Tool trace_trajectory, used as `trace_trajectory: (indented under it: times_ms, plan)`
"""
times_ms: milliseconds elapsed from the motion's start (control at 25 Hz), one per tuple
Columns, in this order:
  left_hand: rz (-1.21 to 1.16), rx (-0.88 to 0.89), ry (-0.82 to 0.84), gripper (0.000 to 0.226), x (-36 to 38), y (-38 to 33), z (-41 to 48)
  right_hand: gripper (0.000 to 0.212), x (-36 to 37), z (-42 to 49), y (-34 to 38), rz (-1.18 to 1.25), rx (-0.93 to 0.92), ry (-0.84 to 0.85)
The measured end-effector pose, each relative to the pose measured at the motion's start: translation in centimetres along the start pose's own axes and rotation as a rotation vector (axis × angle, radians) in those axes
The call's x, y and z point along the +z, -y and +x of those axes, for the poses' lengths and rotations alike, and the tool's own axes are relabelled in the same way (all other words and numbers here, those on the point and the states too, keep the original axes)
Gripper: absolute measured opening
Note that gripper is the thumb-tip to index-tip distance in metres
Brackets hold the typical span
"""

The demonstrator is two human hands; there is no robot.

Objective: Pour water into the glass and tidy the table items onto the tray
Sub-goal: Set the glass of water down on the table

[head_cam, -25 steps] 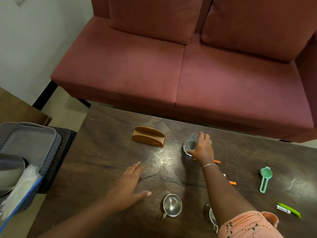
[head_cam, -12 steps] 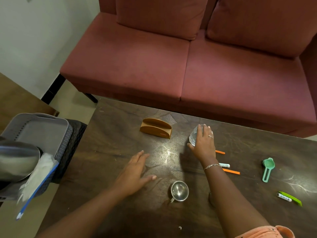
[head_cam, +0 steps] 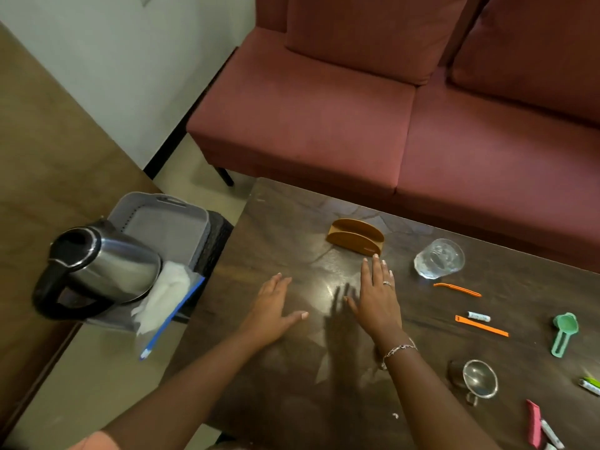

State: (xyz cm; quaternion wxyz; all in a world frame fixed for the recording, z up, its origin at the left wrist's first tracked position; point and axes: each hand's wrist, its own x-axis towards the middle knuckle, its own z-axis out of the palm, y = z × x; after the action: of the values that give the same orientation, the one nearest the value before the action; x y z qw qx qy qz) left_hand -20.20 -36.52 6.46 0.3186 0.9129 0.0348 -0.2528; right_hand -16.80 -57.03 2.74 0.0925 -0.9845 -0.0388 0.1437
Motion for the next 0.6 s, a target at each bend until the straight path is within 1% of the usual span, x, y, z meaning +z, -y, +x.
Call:
trace_trajectory:
  times_ms: [160, 320, 440, 520, 600]
  plan:
    - [0.019, -0.041, -0.015, 0.076, -2.7, 4.2, -0.2, 0.078, 0.6, 0.2, 6.6, 0.013, -0.079, 0.006]
    - [0.122, -0.080, -0.050, 0.079, -5.0, 9.3, -0.5, 0.078, 1.4, 0.9, 12.7, 0.039, -0.134, 0.017]
    - [0.237, -0.116, -0.056, 0.076, -6.0, 12.8, -1.3, 0.080, 1.8, 1.3, 16.2, 0.060, -0.169, 0.052]
    - [0.296, -0.158, -0.020, 0.071, -6.2, 14.8, -2.2, 0.080, 2.1, 1.7, 18.3, 0.077, -0.193, 0.082]
    - [0.345, -0.200, 0.056, 0.068, -6.2, 16.5, -3.0, 0.080, 2.4, 1.8, 20.1, 0.105, -0.212, 0.102]
